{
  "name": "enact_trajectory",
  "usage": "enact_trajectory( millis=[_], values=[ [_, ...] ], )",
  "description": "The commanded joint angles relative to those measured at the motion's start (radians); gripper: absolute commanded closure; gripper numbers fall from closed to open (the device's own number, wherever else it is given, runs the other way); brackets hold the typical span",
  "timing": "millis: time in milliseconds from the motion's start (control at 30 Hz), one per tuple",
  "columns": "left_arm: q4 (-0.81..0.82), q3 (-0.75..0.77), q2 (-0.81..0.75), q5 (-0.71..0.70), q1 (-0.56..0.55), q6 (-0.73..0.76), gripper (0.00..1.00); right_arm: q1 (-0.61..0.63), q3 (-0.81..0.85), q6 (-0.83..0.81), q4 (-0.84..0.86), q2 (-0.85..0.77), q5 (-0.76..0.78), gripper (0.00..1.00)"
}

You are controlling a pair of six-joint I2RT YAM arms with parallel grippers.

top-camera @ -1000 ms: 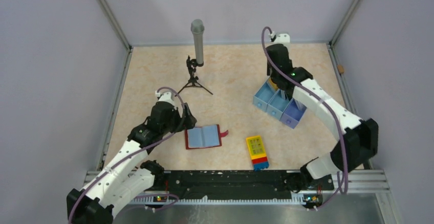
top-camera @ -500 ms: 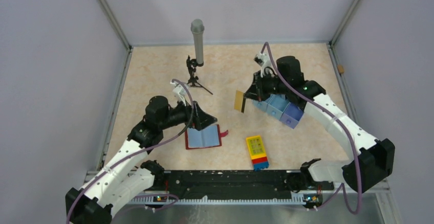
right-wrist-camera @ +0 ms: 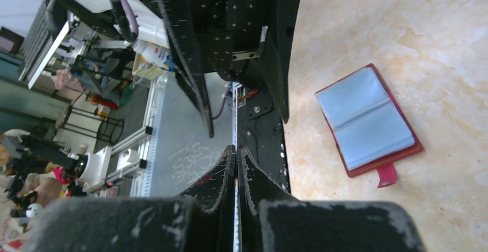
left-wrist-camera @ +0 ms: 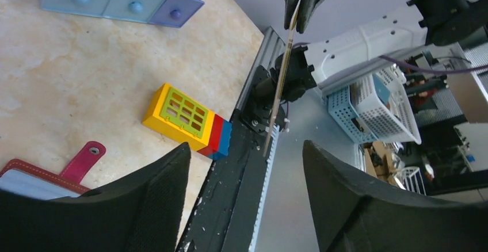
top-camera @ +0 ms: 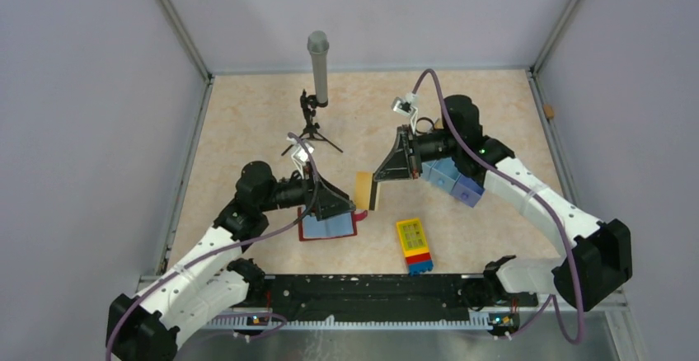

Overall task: Put the credit cards into the card holder
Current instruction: Pick up the credit card from the storage box.

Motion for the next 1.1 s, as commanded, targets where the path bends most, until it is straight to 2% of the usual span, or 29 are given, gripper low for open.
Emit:
enact_trajectory(
  millis=[0, 267, 400, 467, 600, 667, 833, 967, 1067],
  values=[
    [0.201, -0.039, 0.015, 0.070, -0.028, -0.114, 0.37, 0.028, 0.025, 0.029, 0.094, 0.011, -0.071, 1.00],
    [0.272, -0.053, 0.050, 0.047, -0.097, -0.163, 0.71, 0.046, 0.045, 0.023, 0.082, 0.054, -0.038, 1.00],
    [0.273, -0.057, 0.053, 0.032, -0.115, -0.163, 1.00, 0.049, 0.049, 0.028, 0.078, 0.070, -0.019, 1.00],
    [0.263, -0.066, 0.045, -0.004, -0.117, -0.165, 1.00, 0.049, 0.047, 0.042, 0.085, 0.078, -0.006, 1.00],
    [0.287, -0.128, -0.019, -0.171, -0.118, -0.202, 1.00, 0.049, 0.009, 0.119, 0.158, 0.079, 0.000, 0.68],
    [0.300, -0.152, -0.052, -0.234, -0.117, -0.221, 1.00, 0.049, -0.020, 0.159, 0.231, 0.072, 0.000, 0.58],
    [0.371, -0.196, -0.087, -0.322, -0.118, -0.294, 1.00, 0.056, -0.059, 0.203, 0.289, 0.062, 0.033, 0.49],
    [0.446, -0.227, -0.086, -0.338, -0.118, -0.333, 1.00, 0.063, -0.096, 0.239, 0.343, 0.072, 0.069, 0.45],
    [0.450, -0.234, -0.092, -0.344, -0.118, -0.343, 1.00, 0.068, -0.135, 0.317, 0.454, 0.077, 0.074, 0.45]
  ],
)
